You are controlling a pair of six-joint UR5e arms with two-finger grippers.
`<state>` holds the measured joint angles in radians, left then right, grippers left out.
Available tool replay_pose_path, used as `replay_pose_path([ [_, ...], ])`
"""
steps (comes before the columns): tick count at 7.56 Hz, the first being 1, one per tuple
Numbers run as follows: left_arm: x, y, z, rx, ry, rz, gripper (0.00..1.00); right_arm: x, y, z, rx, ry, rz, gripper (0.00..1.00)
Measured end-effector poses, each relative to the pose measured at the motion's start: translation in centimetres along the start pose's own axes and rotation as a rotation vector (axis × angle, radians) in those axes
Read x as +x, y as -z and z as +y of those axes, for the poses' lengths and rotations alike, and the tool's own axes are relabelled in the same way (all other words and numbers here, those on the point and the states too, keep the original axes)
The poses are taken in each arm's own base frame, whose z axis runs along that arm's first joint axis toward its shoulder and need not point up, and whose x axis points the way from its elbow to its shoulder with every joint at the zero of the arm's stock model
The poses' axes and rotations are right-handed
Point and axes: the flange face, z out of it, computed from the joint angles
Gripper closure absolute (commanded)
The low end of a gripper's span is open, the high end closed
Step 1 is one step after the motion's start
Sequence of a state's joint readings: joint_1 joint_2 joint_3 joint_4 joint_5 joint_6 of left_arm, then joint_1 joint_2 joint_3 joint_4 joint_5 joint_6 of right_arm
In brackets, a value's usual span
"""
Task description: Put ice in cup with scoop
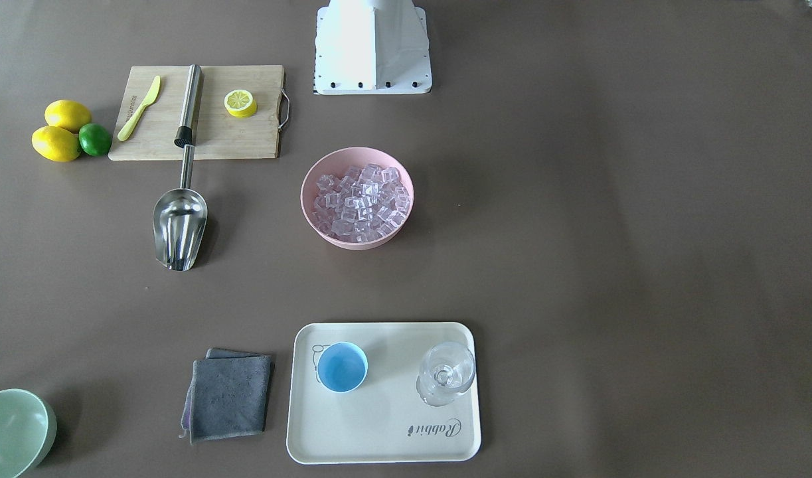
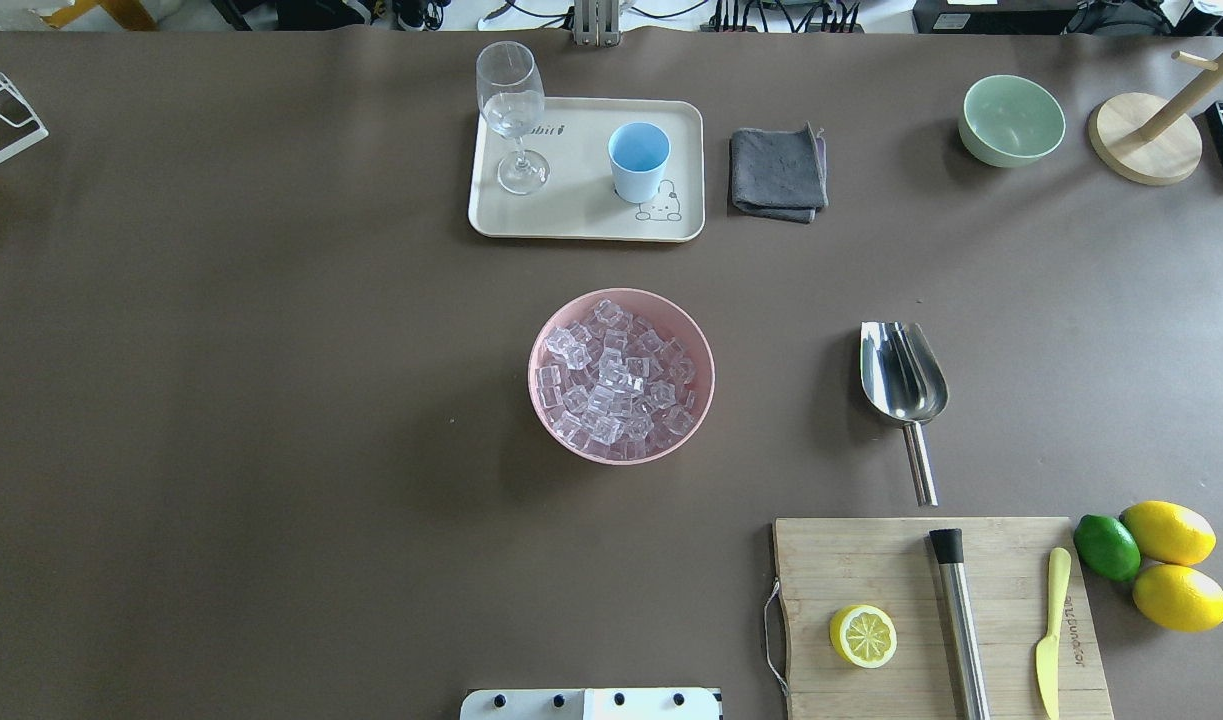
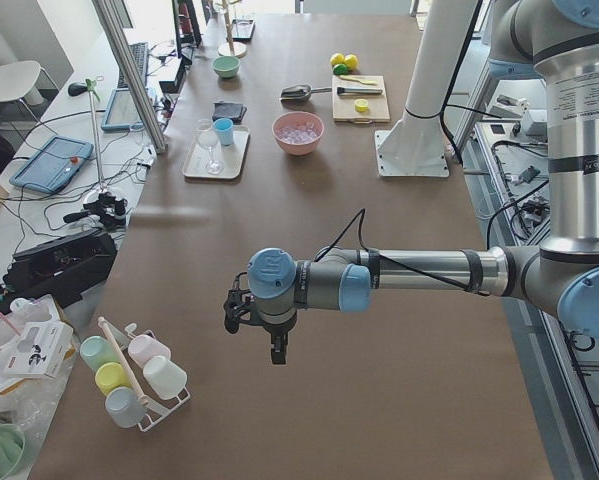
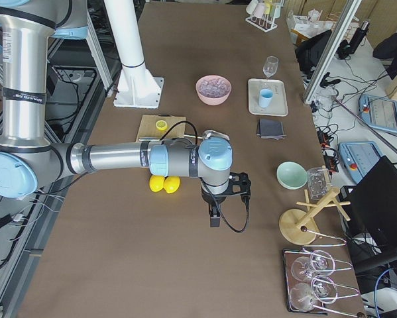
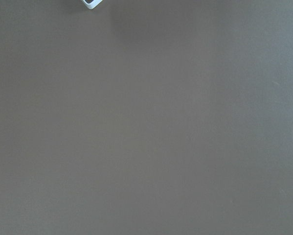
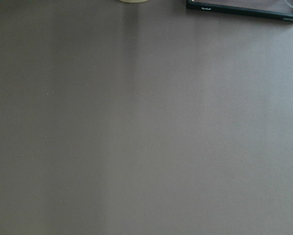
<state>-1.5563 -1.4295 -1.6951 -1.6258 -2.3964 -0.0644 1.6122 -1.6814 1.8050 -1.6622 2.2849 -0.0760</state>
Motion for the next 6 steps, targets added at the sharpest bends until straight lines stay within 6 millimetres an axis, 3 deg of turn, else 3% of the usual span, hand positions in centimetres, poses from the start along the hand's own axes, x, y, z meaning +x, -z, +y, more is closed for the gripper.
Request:
replay_pose_path([
  [3,0.3,0.9,0.0,0.019,-0.005,0.003,0.02,-1.0,0.7,-0.5,0.020,0.024,-0.006,0.01],
  [5,0.2,1.6,0.1,0.033,0.001,0.018,0.02,-4.1,1.0,-1.8,0.039,0.070,-0.013,0.01],
  [6,0.2,1.7,0.1,0.034,0.002,0.022,0.02,-7.2,0.6,-2.7,0.032,0.053,-0.019,0.01],
])
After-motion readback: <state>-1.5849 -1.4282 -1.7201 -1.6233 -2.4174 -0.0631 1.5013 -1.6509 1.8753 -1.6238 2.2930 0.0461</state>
